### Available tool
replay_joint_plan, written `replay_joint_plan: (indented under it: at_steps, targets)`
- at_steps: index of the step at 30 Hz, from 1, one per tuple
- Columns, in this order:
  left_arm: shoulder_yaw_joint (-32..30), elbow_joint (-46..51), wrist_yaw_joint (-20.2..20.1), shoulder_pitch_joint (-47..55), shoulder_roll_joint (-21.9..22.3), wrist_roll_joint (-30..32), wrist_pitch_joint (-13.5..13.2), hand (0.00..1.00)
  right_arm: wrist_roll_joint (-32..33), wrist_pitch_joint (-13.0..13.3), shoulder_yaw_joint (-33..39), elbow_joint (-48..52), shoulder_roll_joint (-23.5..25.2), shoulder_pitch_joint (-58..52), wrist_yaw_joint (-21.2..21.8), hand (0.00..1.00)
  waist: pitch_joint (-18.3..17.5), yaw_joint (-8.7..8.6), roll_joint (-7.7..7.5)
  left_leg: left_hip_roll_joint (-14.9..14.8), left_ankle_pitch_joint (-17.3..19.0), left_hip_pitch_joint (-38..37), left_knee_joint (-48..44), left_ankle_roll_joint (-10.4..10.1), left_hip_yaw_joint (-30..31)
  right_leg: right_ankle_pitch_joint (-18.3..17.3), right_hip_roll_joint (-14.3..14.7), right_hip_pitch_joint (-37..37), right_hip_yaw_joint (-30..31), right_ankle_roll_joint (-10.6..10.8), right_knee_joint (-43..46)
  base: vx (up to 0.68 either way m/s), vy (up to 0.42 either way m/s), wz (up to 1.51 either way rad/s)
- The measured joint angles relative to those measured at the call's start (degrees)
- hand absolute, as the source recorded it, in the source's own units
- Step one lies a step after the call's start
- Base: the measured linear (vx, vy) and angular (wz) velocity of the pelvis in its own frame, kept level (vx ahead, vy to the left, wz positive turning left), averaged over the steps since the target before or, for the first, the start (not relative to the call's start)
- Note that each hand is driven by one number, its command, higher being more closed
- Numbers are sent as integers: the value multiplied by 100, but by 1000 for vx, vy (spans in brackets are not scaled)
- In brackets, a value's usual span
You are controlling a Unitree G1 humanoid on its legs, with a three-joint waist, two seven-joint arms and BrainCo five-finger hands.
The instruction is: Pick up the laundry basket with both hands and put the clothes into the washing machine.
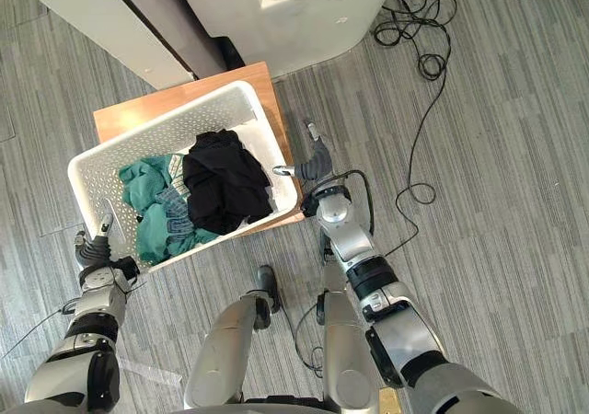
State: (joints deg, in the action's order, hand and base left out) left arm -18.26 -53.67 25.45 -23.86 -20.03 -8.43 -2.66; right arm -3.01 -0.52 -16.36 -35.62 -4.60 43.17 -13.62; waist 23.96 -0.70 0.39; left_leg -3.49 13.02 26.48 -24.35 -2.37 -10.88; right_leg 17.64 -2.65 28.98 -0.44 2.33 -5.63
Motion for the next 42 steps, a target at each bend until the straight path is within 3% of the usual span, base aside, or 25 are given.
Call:
replay_joint_plan:
  at_steps: [2,5,6,7,11,12,14,15,26,34,42]
  targets:
    - [30,0,1,-19,3,-10,-7,0,-112,-1,4,-195,20,126,4,0,-49,-2,0,11,-3,53,-22,0,12,-35,-30,36,-47,29,0,-49,22,3]
    - [30,0,29,-59,4,-74,-23,0,-245,-28,7,-412,80,301,4,0,-88,35,66,-145,-179,52,222,102,-62,-442,10,163,-189,491,116,-25,3,-12]
    - [35,-2,49,-121,-5,-81,-26,0,-315,-42,25,-465,86,335,5,0,-91,65,62,-154,-223,54,293,86,-44,-294,-41,272,-190,114,543,101,34,3]
    - [64,-47,47,-219,-6,-115,-22,0,-413,-42,116,-580,116,367,15,0,-116,109,17,-106,-228,60,223,60,10,-381,-103,204,-74,2,625,130,37,13]
    - [62,-146,40,-280,-31,-229,-3,0,-670,-62,83,-851,144,597,112,0,-116,148,18,-117,-282,75,285,-16,25,-252,-80,150,-68,-5,449,73,-51,4]
    - [65,-154,26,-277,-23,-252,-2,0,-691,-76,86,-909,147,624,146,100,-116,147,18,-113,-281,59,270,-16,33,-211,-81,82,-74,-46,372,22,-29,3]
    - [75,-156,-33,-291,-8,-331,-2,0,-786,-80,96,-1079,144,687,178,100,-116,147,18,-105,-281,45,246,-16,42,-179,-90,29,-76,-35,318,4,-9,2]
    - [81,-157,-47,-323,-4,-345,-3,100,-847,-83,112,-1104,143,701,197,100,-116,147,18,-99,-281,40,244,-16,45,-175,-95,18,-77,-33,313,-16,-10,5]
    - [692,16,-672,-480,-60,-867,22,100,-1208,-142,429,-1927,-95,925,425,100,-115,175,19,-15,-282,-179,208,-14,120,-141,-182,-309,-131,-1,213,-14,12,4]
    - [941,232,-1054,-590,-53,-661,231,100,-1561,-323,423,-1972,-375,657,652,100,-99,149,48,-38,-281,-540,269,-16,126,-138,-149,-665,-136,-10,147,3,2,-1]
    - [1106,754,-1524,38,-56,-143,244,100,-1565,-382,294,-738,-642,-741,865,100,-106,109,58,-55,-283,-982,489,-26,122,-269,-112,-1065,-182,-67,12,13,1,-1]
